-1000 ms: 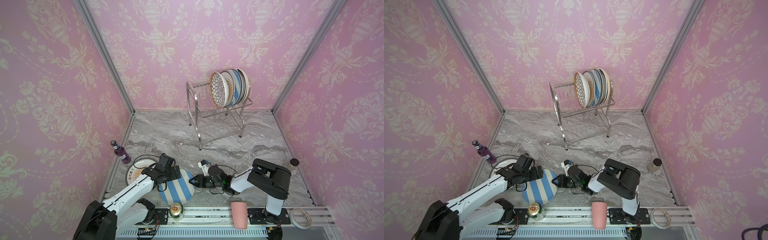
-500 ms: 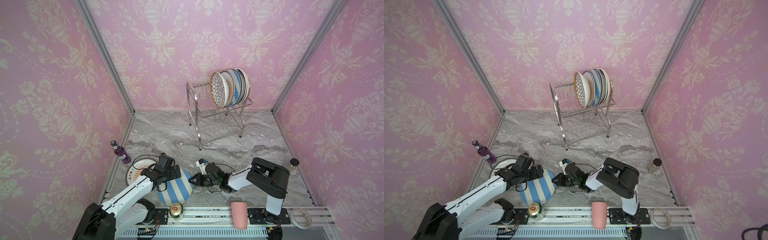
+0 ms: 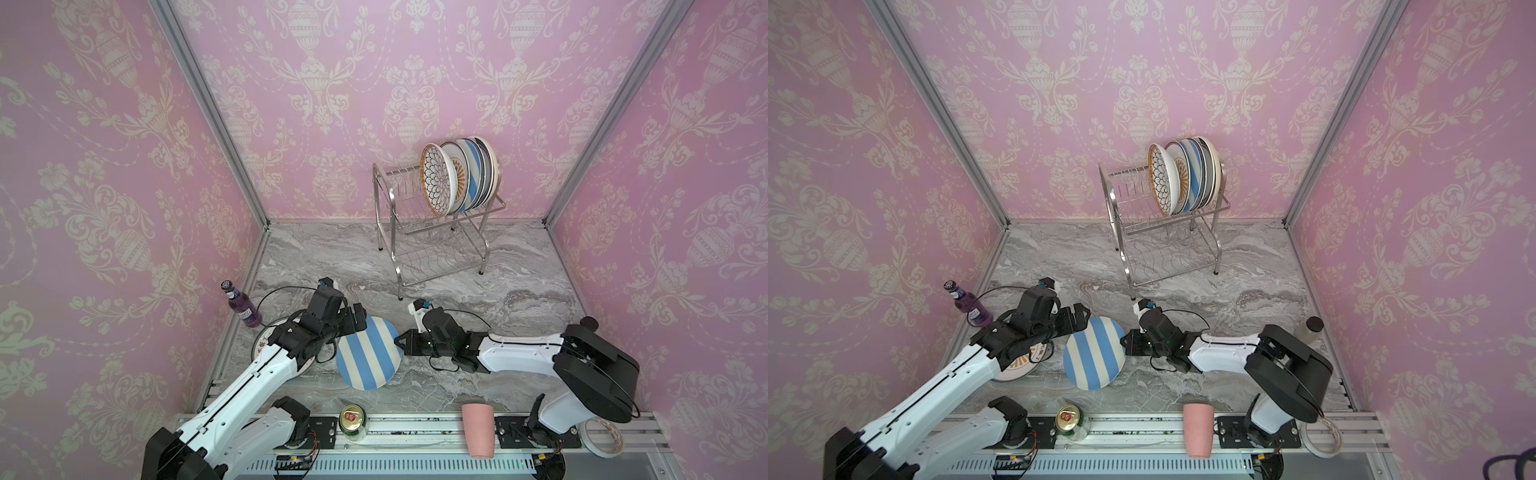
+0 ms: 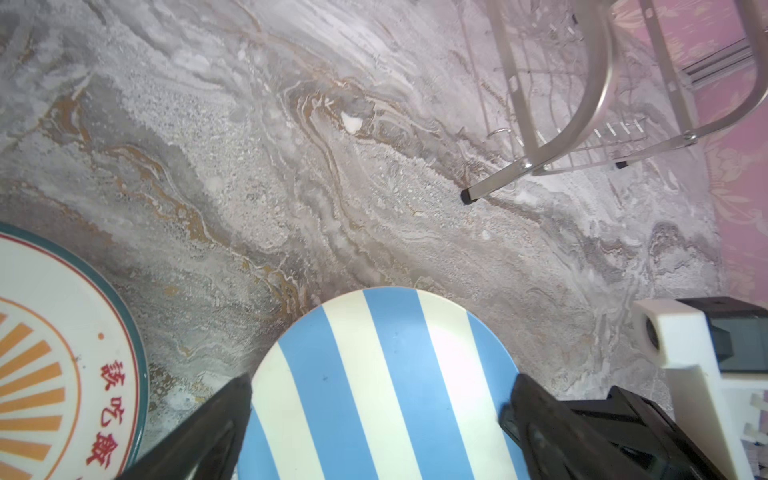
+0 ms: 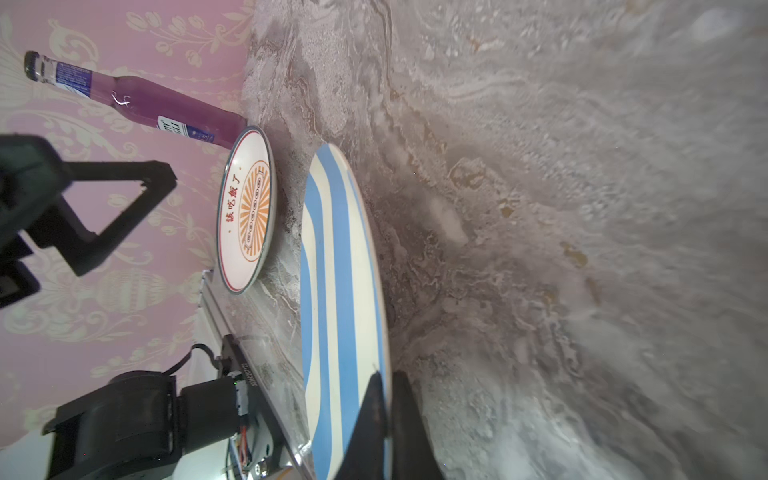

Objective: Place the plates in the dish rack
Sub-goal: 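Carry the striped plate to the rack and lower it into the slots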

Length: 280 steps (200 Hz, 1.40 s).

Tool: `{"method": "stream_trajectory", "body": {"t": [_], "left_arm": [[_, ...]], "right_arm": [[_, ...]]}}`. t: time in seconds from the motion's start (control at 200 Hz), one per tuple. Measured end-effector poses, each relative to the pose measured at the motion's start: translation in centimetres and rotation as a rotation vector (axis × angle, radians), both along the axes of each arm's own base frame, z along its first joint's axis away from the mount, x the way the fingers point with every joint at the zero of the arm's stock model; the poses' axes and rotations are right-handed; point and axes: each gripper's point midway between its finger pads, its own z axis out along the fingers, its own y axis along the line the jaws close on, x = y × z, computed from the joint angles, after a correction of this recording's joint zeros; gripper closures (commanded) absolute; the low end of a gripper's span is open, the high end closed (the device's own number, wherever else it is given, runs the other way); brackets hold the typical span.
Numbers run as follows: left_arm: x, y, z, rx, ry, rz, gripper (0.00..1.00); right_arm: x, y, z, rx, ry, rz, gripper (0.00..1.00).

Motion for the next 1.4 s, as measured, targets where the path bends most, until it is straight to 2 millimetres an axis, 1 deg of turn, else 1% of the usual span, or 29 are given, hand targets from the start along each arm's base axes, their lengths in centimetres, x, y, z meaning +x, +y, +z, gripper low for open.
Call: {"method": "stream_trajectory", "body": {"t": [0.055,0.13,0.3,0.355,0.43,0.6,0.696,0.801,0.941,1.036,1.121,1.201,1.306,1.401], "left_arm": [[0.4,-0.2,1.1,0.001,-0.028,-0.011,0.01],[0.9,-0.4,2.0,0.012,-0.052,-0.025,0.01],[2.1,-0.6,2.6,0.059,-0.082,-0.052,0.01],[2.7,-0.8,2.9,0.075,-0.098,-0.064,0.01],[3.4,-1.1,3.7,0.089,-0.128,-0.083,0.01],[5.2,-1.8,5.5,0.111,-0.214,-0.113,0.01],[6.2,-2.0,5.9,0.120,-0.236,-0.119,0.01],[6.9,-1.6,5.9,0.121,-0.239,-0.116,0.01],[7.7,0.0,5.9,0.116,-0.238,-0.079,0.01],[8.1,1.2,5.9,0.113,-0.234,-0.046,0.01],[8.4,2.0,5.9,0.111,-0.232,-0.028,0.01],[8.4,2.1,5.9,0.108,-0.231,-0.027,0.01],[8.4,2.3,5.9,0.110,-0.228,-0.021,0.01],[8.3,3.0,5.6,0.114,-0.220,-0.003,0.01]], "right_arm": [[0.1,-1.3,1.6,-0.047,-0.053,-0.012,1.00],[0.1,-3.1,3.5,-0.105,-0.112,-0.028,1.00],[-0.2,-7.4,7.3,-0.238,-0.232,-0.058,1.00],[-0.4,-8.9,8.8,-0.285,-0.272,-0.065,1.00],[-0.5,-10.5,11.2,-0.340,-0.326,-0.073,1.00],[-0.4,-13.2,18.6,-0.406,-0.462,-0.097,1.00],[-0.4,-14.3,23.1,-0.412,-0.536,-0.118,1.00],[-0.5,-15.5,27.5,-0.417,-0.617,-0.144,1.00],[0.1,-16.4,32.4,-0.438,-0.709,-0.181,1.00],[0.7,-16.5,35.1,-0.453,-0.765,-0.209,1.00],[1.8,-16.4,37.5,-0.484,-0.814,-0.248,1.00],[3.1,-16.2,39.6,-0.520,-0.862,-0.299,1.00],[5.1,-15.4,41.6,-0.570,-0.923,-0.359,1.00],[7.0,-14.2,42.4,-0.614,-0.967,-0.396,1.00]]}}
